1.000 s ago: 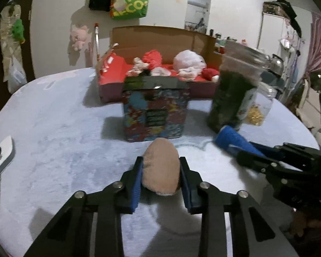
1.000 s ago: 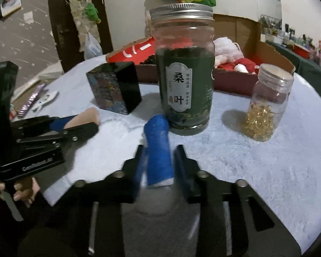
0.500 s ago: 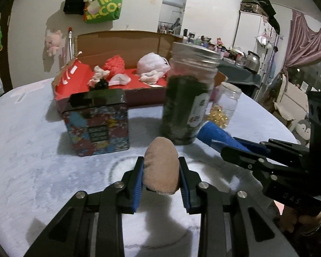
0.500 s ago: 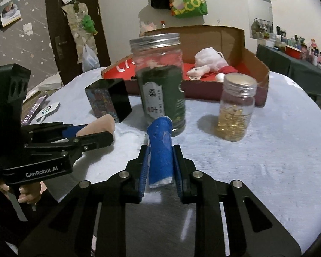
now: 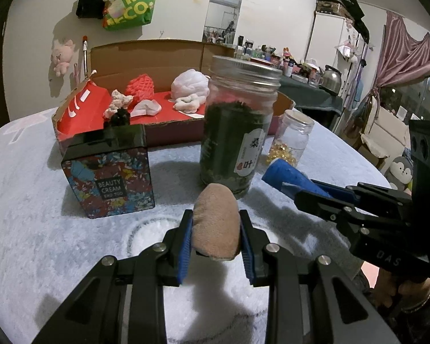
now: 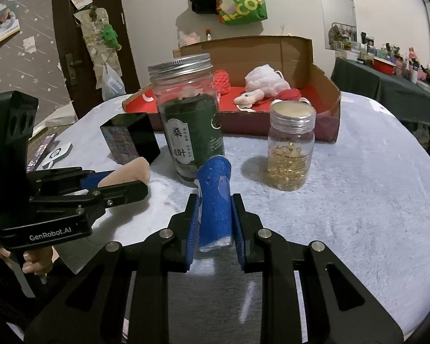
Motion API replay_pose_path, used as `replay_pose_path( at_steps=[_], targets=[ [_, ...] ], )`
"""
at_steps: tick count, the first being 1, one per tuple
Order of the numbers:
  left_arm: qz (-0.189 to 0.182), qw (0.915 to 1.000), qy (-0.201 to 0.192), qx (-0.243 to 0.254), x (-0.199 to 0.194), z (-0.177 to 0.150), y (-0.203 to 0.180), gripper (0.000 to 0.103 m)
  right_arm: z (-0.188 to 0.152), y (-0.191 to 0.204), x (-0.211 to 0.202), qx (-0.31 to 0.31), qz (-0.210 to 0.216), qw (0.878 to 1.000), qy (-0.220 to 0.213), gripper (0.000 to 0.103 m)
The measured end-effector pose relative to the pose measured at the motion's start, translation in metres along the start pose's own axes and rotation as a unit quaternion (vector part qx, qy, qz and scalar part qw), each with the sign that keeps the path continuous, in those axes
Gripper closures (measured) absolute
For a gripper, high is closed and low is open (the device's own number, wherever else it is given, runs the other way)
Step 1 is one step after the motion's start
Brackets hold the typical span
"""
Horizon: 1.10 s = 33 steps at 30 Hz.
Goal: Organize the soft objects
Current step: 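Carry the tan pad and blue foam roll over to the box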
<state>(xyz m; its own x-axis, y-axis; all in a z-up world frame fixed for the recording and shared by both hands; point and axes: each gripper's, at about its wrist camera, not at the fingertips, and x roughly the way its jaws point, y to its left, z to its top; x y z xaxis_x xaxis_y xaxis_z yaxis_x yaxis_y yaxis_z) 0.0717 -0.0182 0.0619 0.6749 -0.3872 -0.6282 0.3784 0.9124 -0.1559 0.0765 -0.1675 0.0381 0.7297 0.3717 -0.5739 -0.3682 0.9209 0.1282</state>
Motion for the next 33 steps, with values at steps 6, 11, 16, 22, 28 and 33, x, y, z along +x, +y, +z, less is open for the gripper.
replay_pose_path(
  at_steps=[6,11,16,22,28,33],
  targets=[
    [0.000,1.0000,0.001,0.000,0.000,0.000,0.000,0.071,0.000,-0.001,0.000,0.003,0.000,1.000,0.002,0.082],
    [0.000,1.0000,0.003,0.000,0.002,0.000,0.000,0.071,0.001,-0.003,0.001,0.006,-0.001,1.000,0.005,0.082],
    [0.003,1.0000,0.002,-0.002,0.001,-0.001,0.005,0.071,0.000,-0.005,0.002,0.006,-0.002,1.000,0.009,0.082],
    [0.029,0.9995,0.003,-0.010,-0.010,-0.007,0.023,0.071,-0.003,-0.013,0.000,0.008,-0.011,1.000,0.013,0.082],
    [0.054,0.9981,0.007,-0.029,-0.024,-0.015,0.049,0.071,-0.006,-0.034,-0.006,0.031,-0.020,0.999,0.019,0.082],
    [0.078,0.9961,0.007,-0.040,-0.034,-0.019,0.071,0.071,-0.005,-0.048,-0.011,0.039,-0.032,0.999,0.018,0.082]
  ],
)
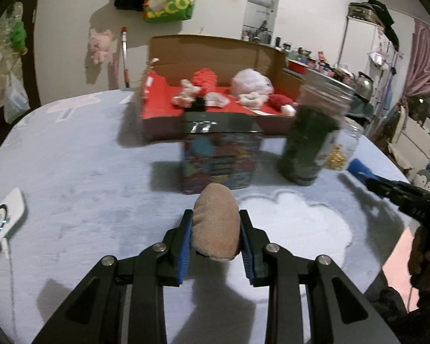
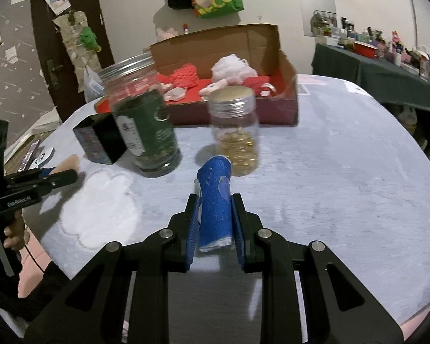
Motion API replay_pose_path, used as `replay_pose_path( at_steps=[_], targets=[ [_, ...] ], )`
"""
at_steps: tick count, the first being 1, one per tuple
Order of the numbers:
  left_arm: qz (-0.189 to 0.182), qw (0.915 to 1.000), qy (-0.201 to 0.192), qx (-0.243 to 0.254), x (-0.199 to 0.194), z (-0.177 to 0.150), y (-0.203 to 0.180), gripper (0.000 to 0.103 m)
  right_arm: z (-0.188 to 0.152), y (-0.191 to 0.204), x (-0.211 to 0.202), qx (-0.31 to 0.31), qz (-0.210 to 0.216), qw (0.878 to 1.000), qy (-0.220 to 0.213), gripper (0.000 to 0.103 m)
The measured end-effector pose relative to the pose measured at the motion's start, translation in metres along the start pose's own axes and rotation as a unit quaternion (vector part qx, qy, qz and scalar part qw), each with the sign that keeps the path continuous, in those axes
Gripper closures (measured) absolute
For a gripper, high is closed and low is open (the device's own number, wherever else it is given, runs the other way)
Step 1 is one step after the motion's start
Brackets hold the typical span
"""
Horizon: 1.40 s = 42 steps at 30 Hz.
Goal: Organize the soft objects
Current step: 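Carry the tan pad and blue foam roll over to the box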
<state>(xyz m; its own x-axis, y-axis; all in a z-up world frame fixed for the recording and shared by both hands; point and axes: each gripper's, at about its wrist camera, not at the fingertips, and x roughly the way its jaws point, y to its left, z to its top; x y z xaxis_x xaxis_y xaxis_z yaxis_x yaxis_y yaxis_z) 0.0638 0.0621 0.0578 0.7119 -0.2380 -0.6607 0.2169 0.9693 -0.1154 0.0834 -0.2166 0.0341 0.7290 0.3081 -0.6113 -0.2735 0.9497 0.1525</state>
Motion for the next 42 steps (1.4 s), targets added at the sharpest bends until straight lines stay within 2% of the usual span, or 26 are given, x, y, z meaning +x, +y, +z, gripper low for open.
replay_pose_path(
  at_steps=[9,16,24,35,42],
  targets=[
    [0.021,0.9997,0.001,0.011,0.002,0.006,0.027,0.071,0.004,-0.025,0.002,0.005,-0.010,1.000,0.009,0.082],
    [0.018,0.9996,0.010,0.020,0.012,0.017,0.042,0.071,0.013,-0.042,0.005,0.006,-0.012,1.000,0.014,0.082],
    [0.001,0.9986,0.025,0.047,0.026,0.038,0.052,0.071,0.033,-0.057,0.012,-0.011,-0.012,1.000,0.025,0.082],
    [-0.061,0.9964,0.021,0.056,0.035,0.070,0.065,0.071,0.058,-0.064,0.023,-0.038,0.017,0.999,0.034,0.082],
    [-0.067,0.9949,0.018,0.074,0.036,0.091,0.065,0.071,0.077,-0.066,0.031,-0.055,0.028,0.997,0.037,0.082]
  ],
)
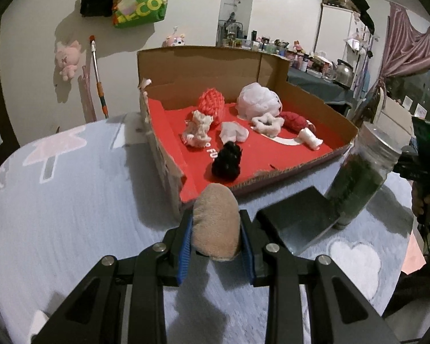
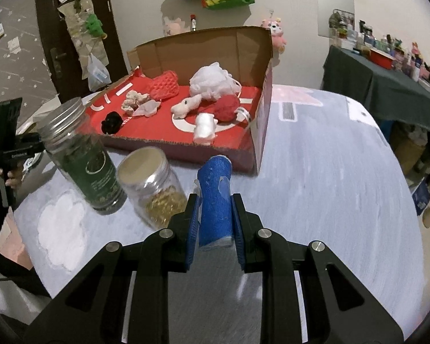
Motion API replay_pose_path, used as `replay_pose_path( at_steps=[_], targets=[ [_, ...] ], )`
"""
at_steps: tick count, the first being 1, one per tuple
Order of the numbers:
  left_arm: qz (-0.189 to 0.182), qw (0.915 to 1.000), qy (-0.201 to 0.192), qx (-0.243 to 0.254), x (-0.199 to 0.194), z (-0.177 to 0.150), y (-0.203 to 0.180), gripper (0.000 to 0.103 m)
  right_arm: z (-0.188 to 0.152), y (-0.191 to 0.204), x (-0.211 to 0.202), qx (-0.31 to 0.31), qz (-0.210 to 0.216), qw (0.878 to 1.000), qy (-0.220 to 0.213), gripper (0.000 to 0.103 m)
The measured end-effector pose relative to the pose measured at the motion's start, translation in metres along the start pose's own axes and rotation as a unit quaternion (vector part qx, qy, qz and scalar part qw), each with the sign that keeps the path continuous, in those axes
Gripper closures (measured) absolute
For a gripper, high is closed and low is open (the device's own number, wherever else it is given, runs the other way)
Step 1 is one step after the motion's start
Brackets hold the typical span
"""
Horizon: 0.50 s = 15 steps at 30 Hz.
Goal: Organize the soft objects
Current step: 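Carry the tan pad and blue foam roll over to the box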
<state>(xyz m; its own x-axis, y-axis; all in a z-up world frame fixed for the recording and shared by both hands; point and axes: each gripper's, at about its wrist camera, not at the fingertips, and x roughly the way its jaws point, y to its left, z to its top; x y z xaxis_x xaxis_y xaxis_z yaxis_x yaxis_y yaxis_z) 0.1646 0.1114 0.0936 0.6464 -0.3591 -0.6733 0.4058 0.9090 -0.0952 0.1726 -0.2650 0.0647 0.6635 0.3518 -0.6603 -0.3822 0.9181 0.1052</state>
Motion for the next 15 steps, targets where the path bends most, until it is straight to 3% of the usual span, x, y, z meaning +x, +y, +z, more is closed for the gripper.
replay_pose_path(
  at_steps=[15],
  targets=[
    [-0.036,0.9989,0.012,0.028,0.013,0.057,-0.015,0.071,0.055,0.003,0.016,-0.032,0.056,0.998,0.006,0.082]
  ],
)
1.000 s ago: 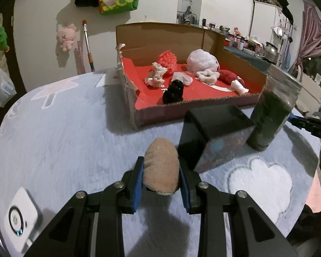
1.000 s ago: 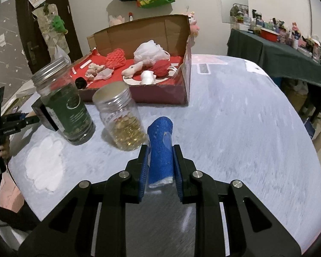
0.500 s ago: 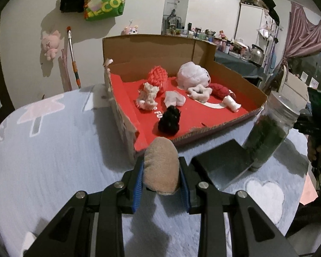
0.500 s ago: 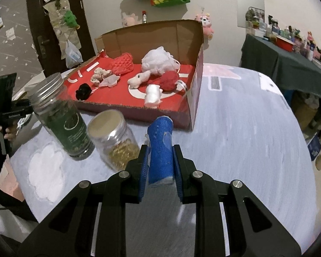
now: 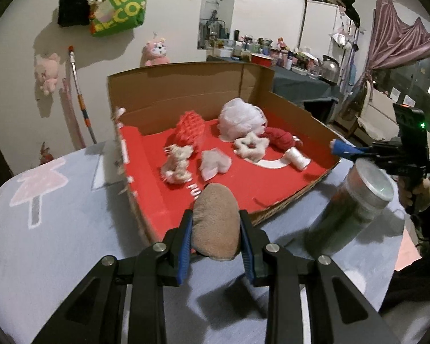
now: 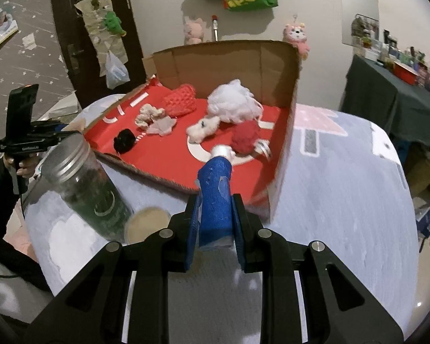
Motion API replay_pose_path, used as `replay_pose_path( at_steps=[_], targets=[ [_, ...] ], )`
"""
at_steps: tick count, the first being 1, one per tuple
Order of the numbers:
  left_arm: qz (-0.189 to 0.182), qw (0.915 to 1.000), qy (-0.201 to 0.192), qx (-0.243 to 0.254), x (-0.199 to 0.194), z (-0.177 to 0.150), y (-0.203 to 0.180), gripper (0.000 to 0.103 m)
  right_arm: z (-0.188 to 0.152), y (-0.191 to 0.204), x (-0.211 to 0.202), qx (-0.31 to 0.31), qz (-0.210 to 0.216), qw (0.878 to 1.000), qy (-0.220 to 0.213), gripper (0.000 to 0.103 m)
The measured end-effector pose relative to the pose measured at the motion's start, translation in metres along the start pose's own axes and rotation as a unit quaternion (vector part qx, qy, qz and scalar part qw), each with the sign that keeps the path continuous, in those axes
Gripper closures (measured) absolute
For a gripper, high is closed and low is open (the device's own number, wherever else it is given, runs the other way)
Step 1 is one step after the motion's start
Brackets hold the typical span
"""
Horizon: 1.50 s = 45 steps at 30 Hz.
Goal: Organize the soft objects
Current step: 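Carry the tan pad and blue foam roll over to the box, then lower both items into the box and open both tools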
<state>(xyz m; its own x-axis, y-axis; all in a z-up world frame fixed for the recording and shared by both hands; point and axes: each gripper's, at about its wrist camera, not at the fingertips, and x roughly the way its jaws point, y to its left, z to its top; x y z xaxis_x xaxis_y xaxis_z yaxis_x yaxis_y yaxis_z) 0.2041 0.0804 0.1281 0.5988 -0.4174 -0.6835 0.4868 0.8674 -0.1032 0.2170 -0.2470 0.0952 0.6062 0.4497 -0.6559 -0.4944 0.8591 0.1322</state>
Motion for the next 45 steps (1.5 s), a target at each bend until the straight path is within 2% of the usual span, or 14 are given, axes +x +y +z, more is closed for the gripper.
replay_pose_path(
  at_steps=[9,19,29,33,45],
  targets=[
    [-0.012,0.9987,0.043,0.023,0.034,0.038,-0.025,0.071,0.040,0.009,0.037,-0.003,0.052,0.998,0.037,0.082],
    [-0.018,0.9915,0.122,0.043,0.091,0.060,-0.045,0.071,0.070,0.024,0.088,-0.028,0.055,0.992,0.110,0.082],
    [0.001,0.9800,0.189,0.063,0.139,0.066,-0.048,0.070,0.078,0.033,0.135,-0.043,0.041,0.980,0.189,0.082],
    [0.003,0.9769,0.205,0.059,0.150,0.065,-0.045,0.070,0.081,0.032,0.142,-0.042,0.037,0.978,0.201,0.082],
    [0.010,0.9739,0.219,0.061,0.157,0.063,-0.044,0.068,0.079,0.032,0.152,-0.047,0.035,0.970,0.238,0.082]
  ],
)
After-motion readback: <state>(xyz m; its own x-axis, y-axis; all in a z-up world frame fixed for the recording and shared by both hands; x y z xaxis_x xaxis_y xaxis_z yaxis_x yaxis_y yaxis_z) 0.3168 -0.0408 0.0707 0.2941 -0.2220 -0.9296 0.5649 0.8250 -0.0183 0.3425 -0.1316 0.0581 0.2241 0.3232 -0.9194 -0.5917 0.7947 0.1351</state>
